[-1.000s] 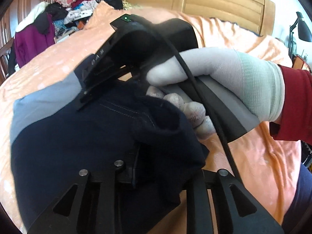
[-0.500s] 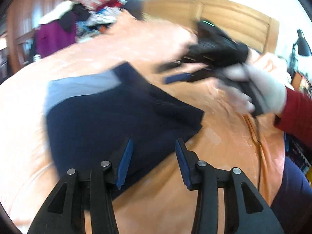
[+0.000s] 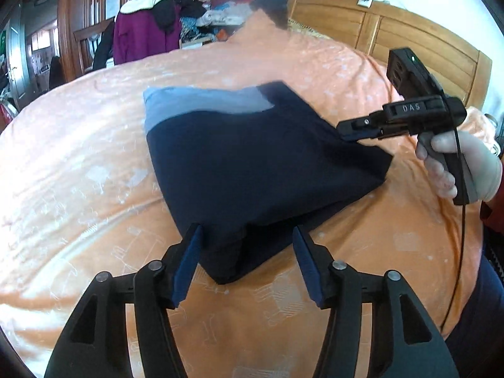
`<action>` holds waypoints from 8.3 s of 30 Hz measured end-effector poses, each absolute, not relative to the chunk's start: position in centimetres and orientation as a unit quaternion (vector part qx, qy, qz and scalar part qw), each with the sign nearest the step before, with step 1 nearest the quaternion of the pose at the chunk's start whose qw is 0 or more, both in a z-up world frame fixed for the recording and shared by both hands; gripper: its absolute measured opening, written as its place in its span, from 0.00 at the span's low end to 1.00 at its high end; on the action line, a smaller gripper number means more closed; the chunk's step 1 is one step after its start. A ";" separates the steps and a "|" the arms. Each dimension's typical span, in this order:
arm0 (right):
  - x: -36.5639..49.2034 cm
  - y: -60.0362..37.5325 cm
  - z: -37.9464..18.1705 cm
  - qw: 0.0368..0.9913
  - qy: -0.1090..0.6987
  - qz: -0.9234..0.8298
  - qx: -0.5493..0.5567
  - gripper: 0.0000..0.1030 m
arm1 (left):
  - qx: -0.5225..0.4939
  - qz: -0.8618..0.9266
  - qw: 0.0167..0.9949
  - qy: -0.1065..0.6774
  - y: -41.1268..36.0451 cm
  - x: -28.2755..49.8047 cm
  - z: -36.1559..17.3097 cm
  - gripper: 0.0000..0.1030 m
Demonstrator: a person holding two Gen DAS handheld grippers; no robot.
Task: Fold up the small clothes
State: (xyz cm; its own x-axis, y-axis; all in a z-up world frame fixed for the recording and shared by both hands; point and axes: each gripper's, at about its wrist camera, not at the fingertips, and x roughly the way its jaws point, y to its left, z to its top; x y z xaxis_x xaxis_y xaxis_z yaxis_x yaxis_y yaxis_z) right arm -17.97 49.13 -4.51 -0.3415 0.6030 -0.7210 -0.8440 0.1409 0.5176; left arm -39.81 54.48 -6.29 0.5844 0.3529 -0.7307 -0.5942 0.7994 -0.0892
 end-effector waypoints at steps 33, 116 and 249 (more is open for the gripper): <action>-17.3 43.3 -6.3 0.546 0.547 0.628 -0.092 0.08 | -0.150 0.270 0.854 0.420 56.9 -38.5 -10.5 0.41; -16.1 48.5 -4.3 0.577 0.471 0.657 -0.117 0.05 | -0.213 0.117 0.892 0.380 60.3 -38.8 -9.5 0.56; -32.6 36.1 14.6 0.783 0.308 0.518 -0.154 0.99 | -0.052 0.501 0.850 0.154 41.4 -44.9 15.9 1.00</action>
